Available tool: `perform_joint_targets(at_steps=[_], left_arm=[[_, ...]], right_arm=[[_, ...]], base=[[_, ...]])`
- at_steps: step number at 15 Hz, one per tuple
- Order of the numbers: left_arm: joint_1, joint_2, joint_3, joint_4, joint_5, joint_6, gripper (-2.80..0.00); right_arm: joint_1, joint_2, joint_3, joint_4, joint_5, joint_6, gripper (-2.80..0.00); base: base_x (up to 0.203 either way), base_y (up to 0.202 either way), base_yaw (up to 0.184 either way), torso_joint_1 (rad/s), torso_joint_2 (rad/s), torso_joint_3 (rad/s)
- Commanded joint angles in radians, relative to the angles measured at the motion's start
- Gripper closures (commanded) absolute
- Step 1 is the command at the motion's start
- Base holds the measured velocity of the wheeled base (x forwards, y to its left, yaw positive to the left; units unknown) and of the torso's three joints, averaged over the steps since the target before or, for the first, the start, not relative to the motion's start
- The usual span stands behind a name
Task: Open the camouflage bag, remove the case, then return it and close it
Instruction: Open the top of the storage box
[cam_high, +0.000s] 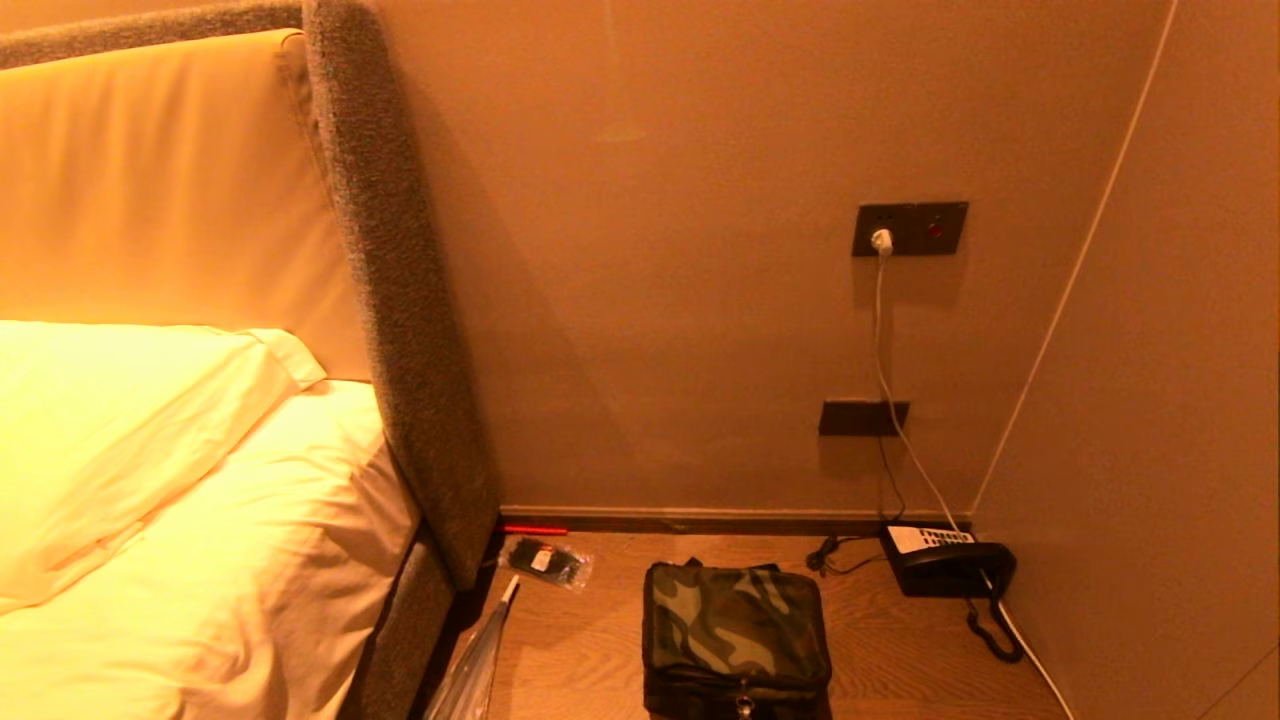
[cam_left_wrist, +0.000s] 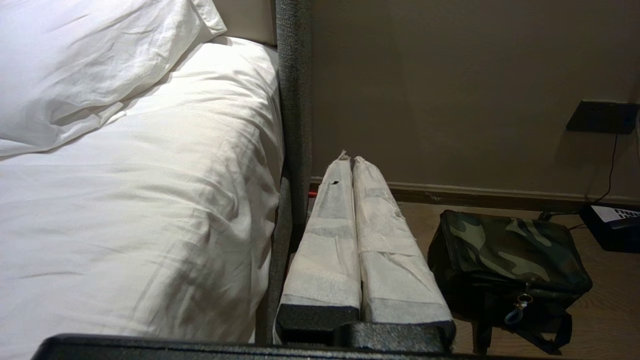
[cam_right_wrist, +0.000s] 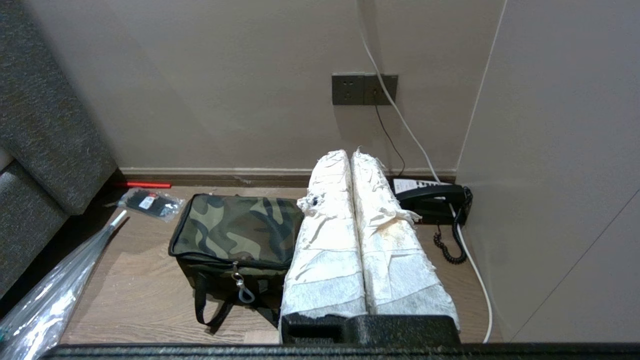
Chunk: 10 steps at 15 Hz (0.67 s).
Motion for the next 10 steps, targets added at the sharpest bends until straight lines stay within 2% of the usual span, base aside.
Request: perform_joint_targets(at_steps=[1,6,10], left_arm=[[0.000,0.001,0.001,0.000,0.000,0.000,0.00],[0.000,0.001,0.000,0.000,0.000,0.001,0.00],[0.000,0.003,-0.002,0.009,-0.003,0.029,0.00]], right_arm=[[0.000,0.002,0.000,-0.001,0.000,-0.001,0.00],[0.000,0.001,0.000,-0.001,0.000,-0.001,0.00],[0.000,0.001,0.000,-0.001,0.000,-0.001,0.00]], base=[[0.000,0.000,0.000,0.000,0.00,0.000],[0.000,0.000,0.000,0.000,0.00,0.000],[0.000,0.000,0.000,0.000,0.00,0.000]])
